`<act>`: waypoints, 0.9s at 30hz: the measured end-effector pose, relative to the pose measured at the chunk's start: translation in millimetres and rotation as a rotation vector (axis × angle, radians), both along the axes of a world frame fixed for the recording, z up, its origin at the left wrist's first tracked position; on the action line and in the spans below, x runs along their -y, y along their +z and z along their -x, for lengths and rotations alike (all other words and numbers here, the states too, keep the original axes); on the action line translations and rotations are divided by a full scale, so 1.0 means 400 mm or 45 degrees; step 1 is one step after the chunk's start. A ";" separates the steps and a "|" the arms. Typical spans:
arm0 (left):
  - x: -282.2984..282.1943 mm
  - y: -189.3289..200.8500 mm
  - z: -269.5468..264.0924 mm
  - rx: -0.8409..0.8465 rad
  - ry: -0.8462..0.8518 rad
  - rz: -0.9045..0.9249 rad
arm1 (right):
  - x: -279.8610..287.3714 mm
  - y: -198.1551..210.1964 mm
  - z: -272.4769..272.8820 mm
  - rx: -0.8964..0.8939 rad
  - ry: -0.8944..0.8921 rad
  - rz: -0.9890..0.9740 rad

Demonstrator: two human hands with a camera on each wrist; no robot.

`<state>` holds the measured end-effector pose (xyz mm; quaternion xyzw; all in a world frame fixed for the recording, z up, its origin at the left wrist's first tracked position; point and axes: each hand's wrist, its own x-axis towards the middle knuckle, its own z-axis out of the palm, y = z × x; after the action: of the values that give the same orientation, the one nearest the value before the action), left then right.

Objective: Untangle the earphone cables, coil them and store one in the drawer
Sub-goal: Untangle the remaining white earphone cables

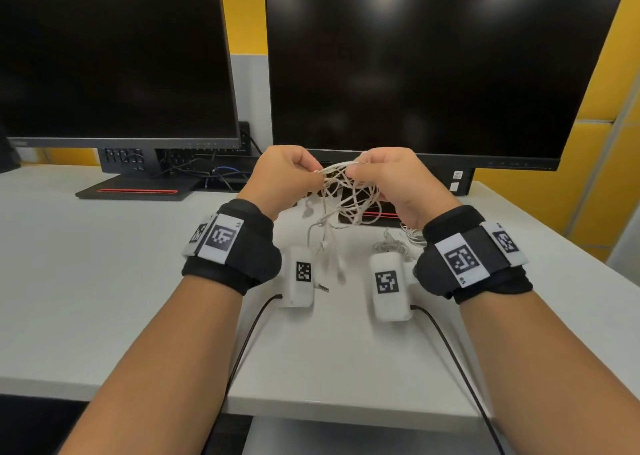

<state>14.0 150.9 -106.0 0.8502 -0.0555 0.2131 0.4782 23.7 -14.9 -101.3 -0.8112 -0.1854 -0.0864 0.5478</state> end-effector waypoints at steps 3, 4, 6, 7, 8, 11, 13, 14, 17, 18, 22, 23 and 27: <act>-0.010 0.000 -0.006 0.019 0.076 0.018 | -0.002 0.019 0.001 -0.134 0.059 -0.150; -0.013 0.000 -0.008 0.015 0.096 0.035 | 0.001 0.022 0.002 -0.179 0.093 -0.237; -0.017 0.000 -0.014 0.021 0.109 0.102 | 0.007 0.017 0.002 -0.217 0.225 -0.436; -0.017 0.001 -0.013 0.027 0.104 0.150 | 0.009 0.013 0.002 -0.215 0.261 -0.475; -0.016 0.003 -0.012 0.024 0.083 0.213 | 0.012 0.009 0.002 -0.211 0.276 -0.480; -0.021 0.007 -0.009 -0.010 -0.022 0.389 | 0.015 0.008 0.001 -0.237 0.287 -0.555; -0.026 0.007 -0.011 -0.019 -0.029 0.410 | 0.017 0.013 -0.002 -0.250 0.264 -0.694; -0.028 0.006 -0.014 -0.022 -0.027 0.400 | 0.020 0.013 -0.004 -0.247 0.245 -0.761; -0.025 0.003 -0.017 -0.039 -0.033 0.349 | 0.024 0.016 -0.008 -0.264 0.280 -0.890; -0.024 0.004 -0.015 -0.042 -0.047 0.352 | 0.023 0.016 -0.007 -0.293 0.300 -0.891; -0.024 0.011 0.007 -0.074 -0.290 0.407 | 0.015 0.008 -0.010 -0.260 0.148 -0.611; -0.024 0.013 0.015 -0.103 -0.375 0.409 | 0.012 0.005 -0.011 -0.230 0.119 -0.549; -0.025 0.017 0.036 -0.258 -0.670 0.353 | 0.007 0.006 -0.016 -0.219 -0.007 -0.465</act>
<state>-0.3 160.7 -99.1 0.7503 -0.1961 0.0016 0.6313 29.9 -17.8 -98.8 -0.7031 -0.1171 -0.0504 0.6995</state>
